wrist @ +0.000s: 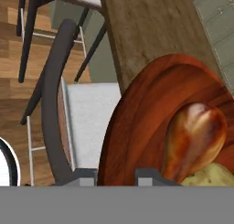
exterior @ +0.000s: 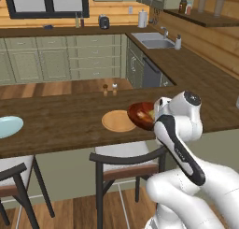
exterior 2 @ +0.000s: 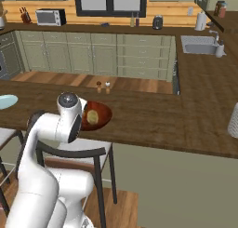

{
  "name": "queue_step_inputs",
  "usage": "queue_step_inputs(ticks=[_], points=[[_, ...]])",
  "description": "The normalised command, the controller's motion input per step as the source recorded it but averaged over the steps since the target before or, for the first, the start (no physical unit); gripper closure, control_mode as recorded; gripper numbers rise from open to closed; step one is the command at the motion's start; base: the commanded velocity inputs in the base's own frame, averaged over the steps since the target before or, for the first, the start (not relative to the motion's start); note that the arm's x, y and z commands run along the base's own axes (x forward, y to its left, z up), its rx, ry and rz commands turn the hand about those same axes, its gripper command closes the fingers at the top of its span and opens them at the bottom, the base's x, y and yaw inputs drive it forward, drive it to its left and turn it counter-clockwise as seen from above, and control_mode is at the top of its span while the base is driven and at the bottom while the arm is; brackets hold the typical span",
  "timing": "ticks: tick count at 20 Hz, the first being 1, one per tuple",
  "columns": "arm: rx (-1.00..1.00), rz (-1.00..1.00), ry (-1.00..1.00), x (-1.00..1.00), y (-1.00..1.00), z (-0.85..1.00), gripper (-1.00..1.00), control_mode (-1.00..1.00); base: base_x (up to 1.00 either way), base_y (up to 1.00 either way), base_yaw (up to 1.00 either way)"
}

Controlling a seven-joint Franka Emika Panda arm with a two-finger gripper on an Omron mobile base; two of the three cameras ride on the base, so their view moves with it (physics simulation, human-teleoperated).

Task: Pick the chicken drumstick and potato from their plates and place them in the bowl. Then put the bowl in the fridge.

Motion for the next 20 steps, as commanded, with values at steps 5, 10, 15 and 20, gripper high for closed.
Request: queue_step_inputs(ticks=[5, 10, 15, 20], points=[[-0.08, 0.22, 0.11, -0.94, 0.21, 0.74, 1.00, -1.00, 0.00, 0.00, 0.00], [-0.14, 0.07, 0.06, -0.98, 0.00, 0.48, 1.00, -1.00, 0.00, 0.00, 0.00], [-0.09, 0.05, 0.01, -1.00, -0.01, 0.21, 1.00, -1.00, 0.00, 0.00, 0.00], [-0.04, 0.02, 0.00, -0.97, -0.10, 0.10, 1.00, -1.00, 0.00, 0.00, 0.00]])
